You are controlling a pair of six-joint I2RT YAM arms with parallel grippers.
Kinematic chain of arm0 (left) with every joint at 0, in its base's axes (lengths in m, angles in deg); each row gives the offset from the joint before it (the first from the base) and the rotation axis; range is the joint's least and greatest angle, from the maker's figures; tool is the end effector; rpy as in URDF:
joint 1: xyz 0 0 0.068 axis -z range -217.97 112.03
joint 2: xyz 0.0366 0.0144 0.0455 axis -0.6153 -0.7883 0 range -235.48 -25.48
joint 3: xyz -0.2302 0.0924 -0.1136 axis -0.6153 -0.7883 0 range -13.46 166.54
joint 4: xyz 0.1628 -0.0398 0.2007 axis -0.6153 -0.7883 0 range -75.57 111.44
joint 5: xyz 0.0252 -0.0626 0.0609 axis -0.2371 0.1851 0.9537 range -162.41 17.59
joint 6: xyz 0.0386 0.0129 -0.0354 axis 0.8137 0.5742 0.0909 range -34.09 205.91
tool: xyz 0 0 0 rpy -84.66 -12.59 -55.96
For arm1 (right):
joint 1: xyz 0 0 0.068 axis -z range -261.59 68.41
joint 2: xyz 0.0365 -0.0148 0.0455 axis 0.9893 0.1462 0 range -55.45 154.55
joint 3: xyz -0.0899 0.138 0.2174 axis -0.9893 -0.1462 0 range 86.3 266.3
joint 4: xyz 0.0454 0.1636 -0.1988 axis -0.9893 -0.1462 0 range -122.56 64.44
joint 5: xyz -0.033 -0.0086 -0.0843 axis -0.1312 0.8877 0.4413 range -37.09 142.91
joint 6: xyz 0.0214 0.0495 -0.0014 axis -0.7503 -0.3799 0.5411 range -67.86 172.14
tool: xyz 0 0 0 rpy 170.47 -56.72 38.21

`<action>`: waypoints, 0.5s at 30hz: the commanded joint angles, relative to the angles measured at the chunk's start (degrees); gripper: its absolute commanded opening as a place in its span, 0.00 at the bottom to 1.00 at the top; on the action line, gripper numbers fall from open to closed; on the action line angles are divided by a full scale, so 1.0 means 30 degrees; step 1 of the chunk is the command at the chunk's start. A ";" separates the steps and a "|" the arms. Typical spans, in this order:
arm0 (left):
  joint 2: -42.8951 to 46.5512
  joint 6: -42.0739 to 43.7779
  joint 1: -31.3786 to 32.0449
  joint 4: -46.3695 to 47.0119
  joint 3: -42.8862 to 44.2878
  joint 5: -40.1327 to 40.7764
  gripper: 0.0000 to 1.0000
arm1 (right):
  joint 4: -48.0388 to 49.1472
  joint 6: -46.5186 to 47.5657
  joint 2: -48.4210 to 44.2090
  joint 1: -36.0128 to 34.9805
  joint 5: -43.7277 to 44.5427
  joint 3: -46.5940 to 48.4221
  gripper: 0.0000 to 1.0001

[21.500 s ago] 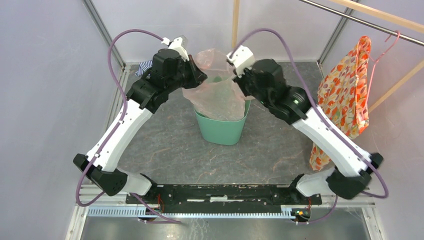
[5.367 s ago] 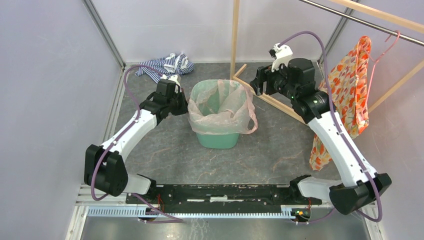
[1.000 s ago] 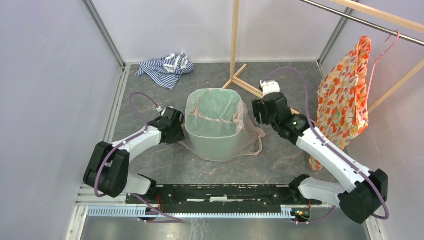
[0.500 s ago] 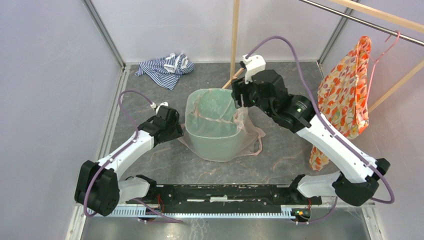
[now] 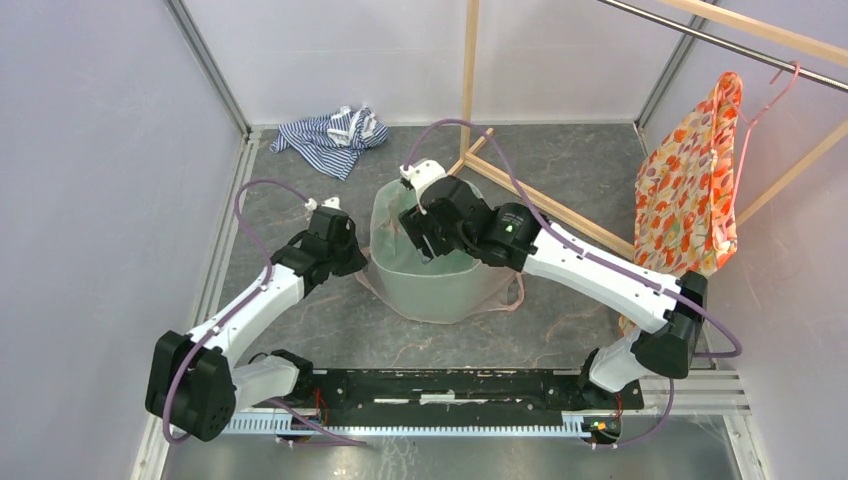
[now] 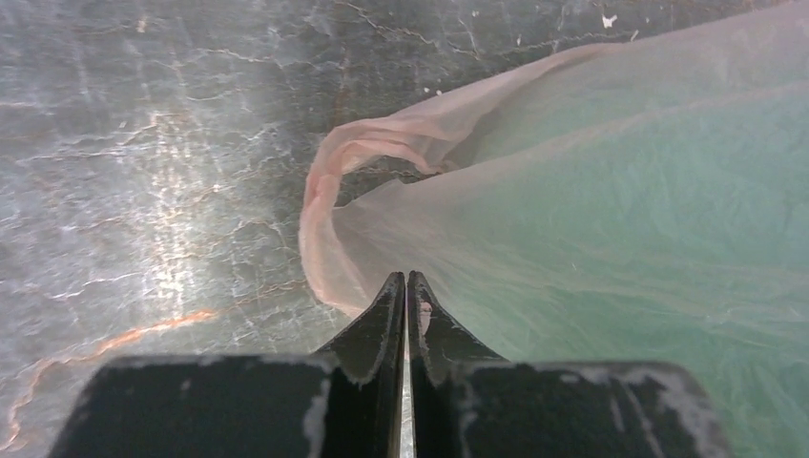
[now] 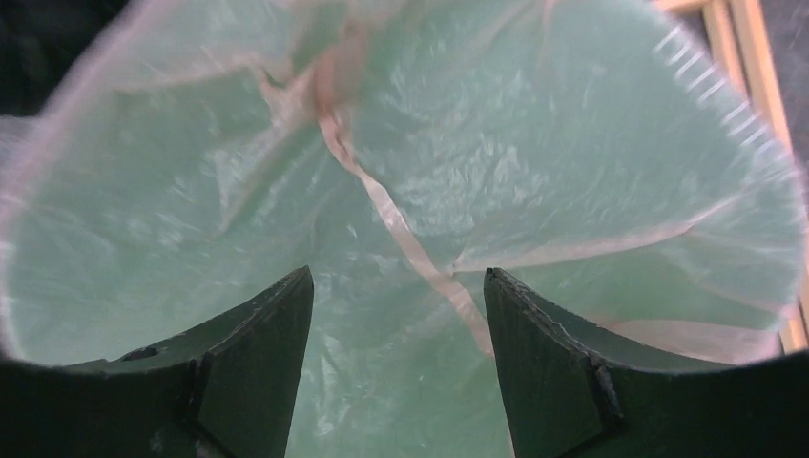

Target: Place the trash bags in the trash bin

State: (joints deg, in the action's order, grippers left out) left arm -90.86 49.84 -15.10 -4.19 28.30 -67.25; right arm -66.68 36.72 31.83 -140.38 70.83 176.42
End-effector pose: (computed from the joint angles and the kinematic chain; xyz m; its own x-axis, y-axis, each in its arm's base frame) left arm 0.2131 -0.0865 0.2274 -0.7602 -0.3157 -0.5678 -0.1418 0.9335 -0.3292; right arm 0.1823 0.2799 0.3824 -0.4926 -0.3246 -0.8075 -0.5784 0.8153 0.0251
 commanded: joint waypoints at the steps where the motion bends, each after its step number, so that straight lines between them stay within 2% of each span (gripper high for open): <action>1: -0.0291 -0.0240 0.0174 0.2346 -0.1012 -0.1625 0.07 | 0.0485 -0.0663 -0.0365 0.0127 -0.0232 -0.1625 0.73; 8: -0.1198 -0.2150 0.2442 0.4567 -0.2612 -0.1485 0.02 | -0.0268 0.1070 -0.1062 0.1898 -0.0325 -0.2758 0.79; 15: -0.2474 -0.4788 0.5317 0.7150 -0.3319 -0.0783 0.02 | -0.0682 0.3078 -0.1064 0.4265 -0.0384 -0.2709 0.80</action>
State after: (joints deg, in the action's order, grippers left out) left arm -96.79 42.30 -2.18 9.36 19.03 -71.03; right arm -68.17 41.46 30.37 -129.82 69.41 167.94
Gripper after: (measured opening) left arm 0.028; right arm 0.798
